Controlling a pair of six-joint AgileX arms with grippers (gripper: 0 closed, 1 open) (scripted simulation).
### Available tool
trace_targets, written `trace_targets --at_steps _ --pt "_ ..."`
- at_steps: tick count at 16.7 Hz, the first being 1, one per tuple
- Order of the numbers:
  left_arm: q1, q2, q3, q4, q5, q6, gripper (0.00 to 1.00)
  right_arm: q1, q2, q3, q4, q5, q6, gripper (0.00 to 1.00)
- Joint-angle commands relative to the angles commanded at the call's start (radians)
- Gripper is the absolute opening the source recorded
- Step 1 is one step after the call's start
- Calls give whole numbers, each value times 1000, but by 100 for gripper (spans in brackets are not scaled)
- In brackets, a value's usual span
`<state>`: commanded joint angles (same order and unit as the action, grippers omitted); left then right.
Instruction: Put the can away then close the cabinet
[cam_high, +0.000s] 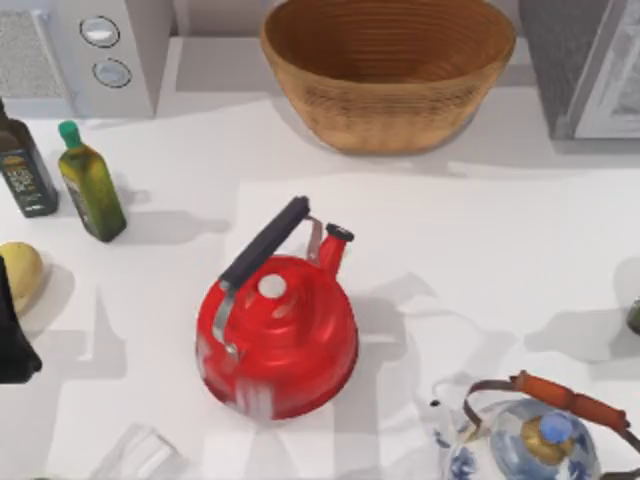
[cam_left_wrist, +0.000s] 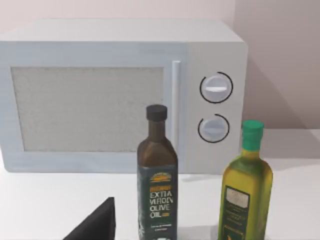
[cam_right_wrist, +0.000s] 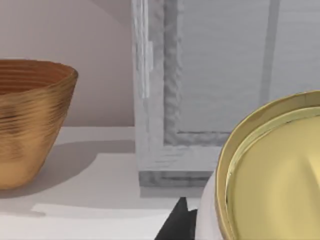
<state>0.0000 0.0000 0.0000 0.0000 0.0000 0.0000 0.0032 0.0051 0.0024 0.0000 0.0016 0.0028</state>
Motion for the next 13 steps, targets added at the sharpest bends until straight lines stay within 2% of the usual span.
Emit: trace_targets --at_steps 3,6,13 --pt "0 0 0 0 0 0 100 8 62 64 -24 13 4 0" --pt "0 0 0 0 0 0 100 27 206 223 -79 40 12 0" --pt "0 0 0 0 0 0 100 91 690 895 -229 110 20 0"
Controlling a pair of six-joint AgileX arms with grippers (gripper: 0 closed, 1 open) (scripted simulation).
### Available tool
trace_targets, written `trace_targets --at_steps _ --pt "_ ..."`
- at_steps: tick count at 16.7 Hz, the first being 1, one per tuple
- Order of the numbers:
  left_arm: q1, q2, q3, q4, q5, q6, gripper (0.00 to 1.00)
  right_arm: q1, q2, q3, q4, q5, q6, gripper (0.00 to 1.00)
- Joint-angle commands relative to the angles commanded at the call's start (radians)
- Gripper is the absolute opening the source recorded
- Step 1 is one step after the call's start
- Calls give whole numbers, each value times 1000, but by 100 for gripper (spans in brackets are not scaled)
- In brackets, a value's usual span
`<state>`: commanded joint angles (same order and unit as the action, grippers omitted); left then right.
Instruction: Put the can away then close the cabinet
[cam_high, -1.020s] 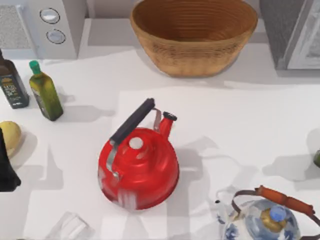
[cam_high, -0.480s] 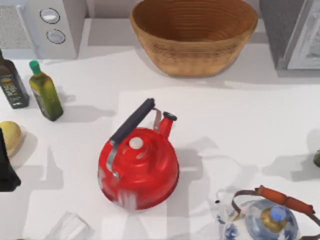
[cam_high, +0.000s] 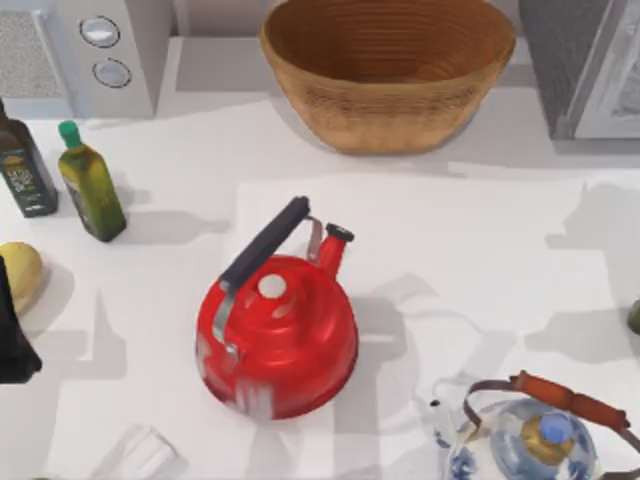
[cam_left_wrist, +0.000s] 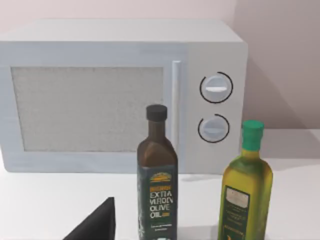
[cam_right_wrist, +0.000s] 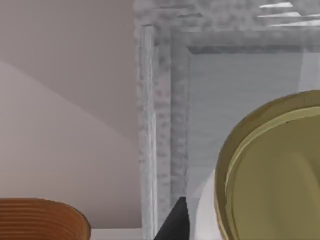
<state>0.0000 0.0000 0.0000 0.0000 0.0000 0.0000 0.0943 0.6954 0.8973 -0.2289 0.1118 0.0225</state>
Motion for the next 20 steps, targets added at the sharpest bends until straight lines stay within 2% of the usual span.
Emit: trace_targets --at_steps 5,9,12,20 --pt "0 0 0 0 0 0 100 47 347 501 -96 43 -5 0" --pt "0 0 0 0 0 0 100 77 551 756 -160 70 -7 0" --pt "0 0 0 0 0 0 100 90 626 840 -189 82 -4 0" --pt "0 0 0 0 0 0 100 81 666 880 -212 81 4 0"
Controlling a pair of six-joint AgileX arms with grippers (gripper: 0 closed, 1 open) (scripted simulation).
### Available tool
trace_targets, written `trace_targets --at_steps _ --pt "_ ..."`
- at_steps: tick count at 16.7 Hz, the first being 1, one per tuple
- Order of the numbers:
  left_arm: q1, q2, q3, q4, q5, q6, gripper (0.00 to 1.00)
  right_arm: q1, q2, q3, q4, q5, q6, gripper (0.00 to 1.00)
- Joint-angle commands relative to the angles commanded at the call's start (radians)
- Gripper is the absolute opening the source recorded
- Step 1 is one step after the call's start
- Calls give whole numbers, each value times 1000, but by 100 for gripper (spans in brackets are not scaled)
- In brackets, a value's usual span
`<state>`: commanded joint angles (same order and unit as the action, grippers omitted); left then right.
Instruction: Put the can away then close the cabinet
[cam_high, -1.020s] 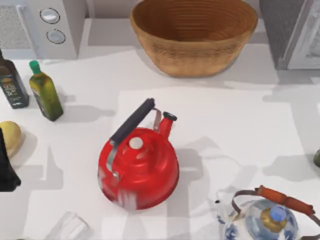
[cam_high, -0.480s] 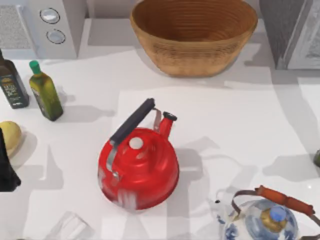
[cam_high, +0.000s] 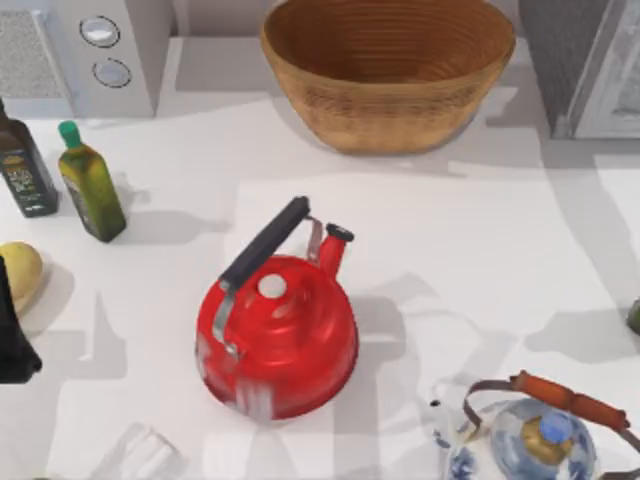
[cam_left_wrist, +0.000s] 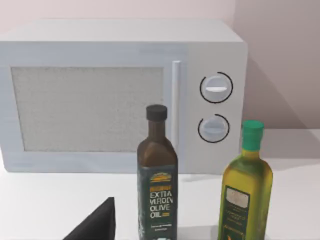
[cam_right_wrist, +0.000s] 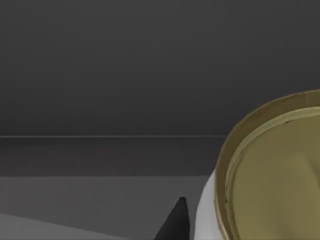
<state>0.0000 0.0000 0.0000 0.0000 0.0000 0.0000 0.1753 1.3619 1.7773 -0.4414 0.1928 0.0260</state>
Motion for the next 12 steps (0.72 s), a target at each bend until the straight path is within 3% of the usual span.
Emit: trace_targets --at_steps 4,12 --pt "0 0 0 0 0 0 100 -20 169 195 -65 -12 4 0" --pt "0 0 0 0 0 0 100 -56 599 843 -183 -50 -6 0"
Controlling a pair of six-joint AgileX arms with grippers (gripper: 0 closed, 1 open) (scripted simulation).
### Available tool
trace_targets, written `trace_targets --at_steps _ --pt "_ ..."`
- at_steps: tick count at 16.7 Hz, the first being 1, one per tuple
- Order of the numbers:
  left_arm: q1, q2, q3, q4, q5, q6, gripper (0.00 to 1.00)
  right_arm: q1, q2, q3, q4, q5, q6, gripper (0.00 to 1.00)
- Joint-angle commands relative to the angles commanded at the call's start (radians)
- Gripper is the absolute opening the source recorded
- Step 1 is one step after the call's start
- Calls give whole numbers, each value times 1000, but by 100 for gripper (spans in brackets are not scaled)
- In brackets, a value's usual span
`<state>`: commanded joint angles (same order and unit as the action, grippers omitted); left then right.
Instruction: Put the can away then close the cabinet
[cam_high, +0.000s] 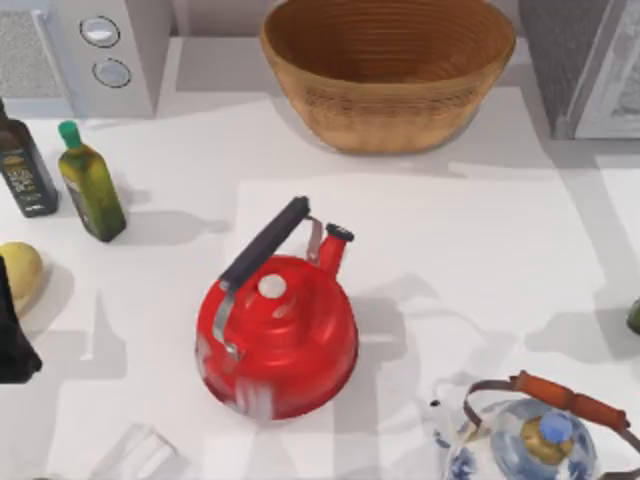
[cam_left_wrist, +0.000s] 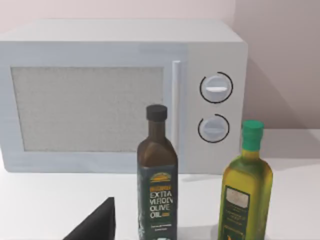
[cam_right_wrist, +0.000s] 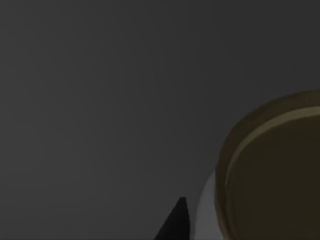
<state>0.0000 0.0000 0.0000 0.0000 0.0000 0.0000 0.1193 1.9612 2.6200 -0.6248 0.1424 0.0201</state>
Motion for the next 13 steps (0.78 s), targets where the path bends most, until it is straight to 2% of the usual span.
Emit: trace_targets --at_steps 4,9,13 --pt "0 0 0 0 0 0 100 -19 120 137 -52 -18 -1 0" --pt "0 0 0 0 0 0 100 -22 129 146 -56 -20 -1 0" --pt "0 0 0 0 0 0 100 -22 129 146 -56 -20 -1 30"
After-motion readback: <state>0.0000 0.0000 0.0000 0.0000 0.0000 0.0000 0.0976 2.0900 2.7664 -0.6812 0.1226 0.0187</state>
